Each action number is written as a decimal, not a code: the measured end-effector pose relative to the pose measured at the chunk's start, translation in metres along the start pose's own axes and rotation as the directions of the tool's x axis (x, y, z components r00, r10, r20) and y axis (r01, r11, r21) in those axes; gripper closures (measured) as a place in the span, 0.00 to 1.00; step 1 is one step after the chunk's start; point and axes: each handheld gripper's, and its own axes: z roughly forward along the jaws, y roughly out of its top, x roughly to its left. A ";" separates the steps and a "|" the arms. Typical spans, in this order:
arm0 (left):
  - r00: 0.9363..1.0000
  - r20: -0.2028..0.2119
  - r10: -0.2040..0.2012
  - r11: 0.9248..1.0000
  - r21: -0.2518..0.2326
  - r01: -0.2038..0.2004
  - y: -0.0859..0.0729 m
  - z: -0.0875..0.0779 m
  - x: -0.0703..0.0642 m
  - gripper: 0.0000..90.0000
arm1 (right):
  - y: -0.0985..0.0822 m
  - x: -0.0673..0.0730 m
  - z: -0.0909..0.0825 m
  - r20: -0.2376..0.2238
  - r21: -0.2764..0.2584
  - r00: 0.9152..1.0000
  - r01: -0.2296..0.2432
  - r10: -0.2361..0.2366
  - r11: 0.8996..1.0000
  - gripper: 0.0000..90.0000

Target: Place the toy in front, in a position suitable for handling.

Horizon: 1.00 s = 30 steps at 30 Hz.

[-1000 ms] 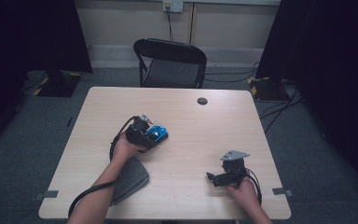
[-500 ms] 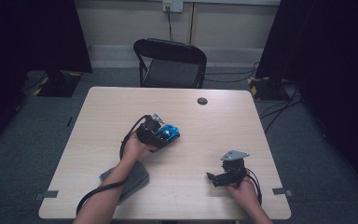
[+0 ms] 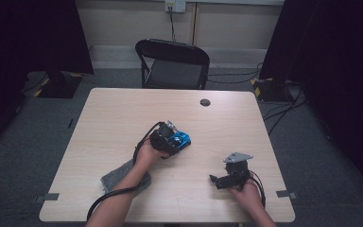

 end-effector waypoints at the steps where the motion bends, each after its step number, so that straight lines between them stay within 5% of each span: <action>1: 1.000 -0.007 0.002 1.000 0.000 -0.002 0.000 0.000 -0.001 0.31 | 0.000 0.000 0.000 0.000 0.000 1.000 -0.001 0.001 1.000 0.00; 23: 1.000 -0.012 0.018 1.000 0.011 -0.018 -0.001 0.000 -0.002 0.31 | 0.000 0.000 0.000 0.000 0.000 1.000 0.000 0.000 1.000 0.00; 30: 1.000 -0.021 0.002 0.999 -0.054 -0.003 0.002 -0.010 -0.002 0.22 | 0.000 0.000 0.000 0.000 0.000 1.000 0.000 0.000 1.000 0.00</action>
